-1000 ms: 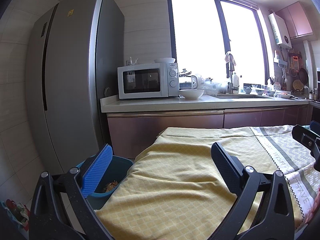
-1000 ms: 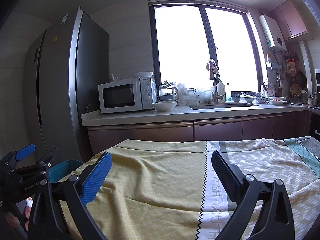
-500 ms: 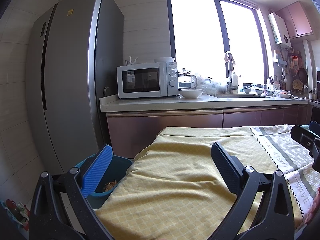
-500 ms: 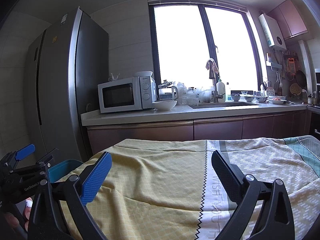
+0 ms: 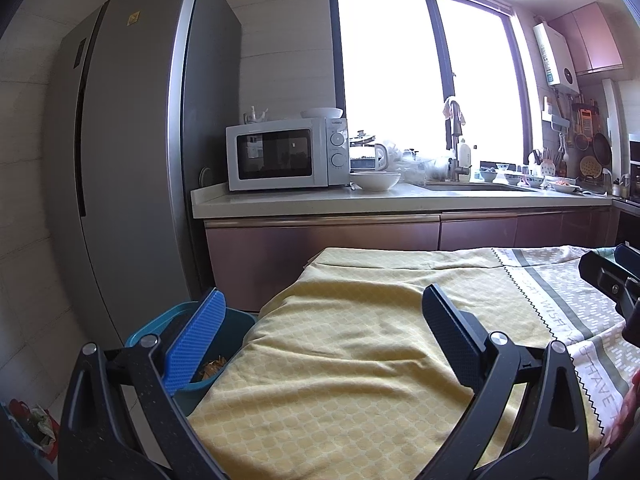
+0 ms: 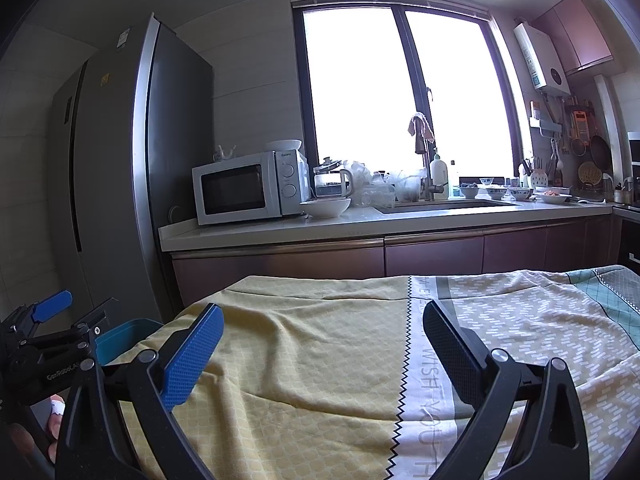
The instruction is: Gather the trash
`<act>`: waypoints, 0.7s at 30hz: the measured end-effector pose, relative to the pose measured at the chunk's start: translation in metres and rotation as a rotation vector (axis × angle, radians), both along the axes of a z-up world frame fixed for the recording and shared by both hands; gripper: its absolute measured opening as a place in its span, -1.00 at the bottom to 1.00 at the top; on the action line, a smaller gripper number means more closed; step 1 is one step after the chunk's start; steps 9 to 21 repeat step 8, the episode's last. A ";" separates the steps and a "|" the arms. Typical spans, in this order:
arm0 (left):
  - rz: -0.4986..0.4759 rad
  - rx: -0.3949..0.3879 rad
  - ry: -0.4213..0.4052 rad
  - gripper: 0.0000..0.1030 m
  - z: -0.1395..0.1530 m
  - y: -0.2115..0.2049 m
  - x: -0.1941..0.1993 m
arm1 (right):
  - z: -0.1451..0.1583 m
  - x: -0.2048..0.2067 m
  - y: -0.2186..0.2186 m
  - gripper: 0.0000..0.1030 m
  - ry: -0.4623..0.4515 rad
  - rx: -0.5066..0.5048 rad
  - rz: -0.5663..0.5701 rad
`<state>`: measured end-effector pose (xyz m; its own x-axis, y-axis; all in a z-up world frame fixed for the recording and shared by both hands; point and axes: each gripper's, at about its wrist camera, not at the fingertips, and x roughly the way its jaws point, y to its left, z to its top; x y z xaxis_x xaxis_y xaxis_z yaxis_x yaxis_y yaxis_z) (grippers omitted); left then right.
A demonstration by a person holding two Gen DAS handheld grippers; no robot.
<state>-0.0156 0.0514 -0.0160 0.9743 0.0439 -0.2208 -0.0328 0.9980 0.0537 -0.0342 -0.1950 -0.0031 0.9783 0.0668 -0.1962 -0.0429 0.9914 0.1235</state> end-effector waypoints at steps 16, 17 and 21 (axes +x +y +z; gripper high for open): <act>-0.114 -0.023 0.219 0.89 -0.013 -0.014 0.055 | -0.005 0.013 -0.034 0.88 0.067 -0.016 -0.055; -0.114 -0.023 0.219 0.89 -0.013 -0.014 0.055 | -0.005 0.013 -0.034 0.88 0.067 -0.016 -0.055; -0.114 -0.023 0.219 0.89 -0.013 -0.014 0.055 | -0.005 0.013 -0.034 0.88 0.067 -0.016 -0.055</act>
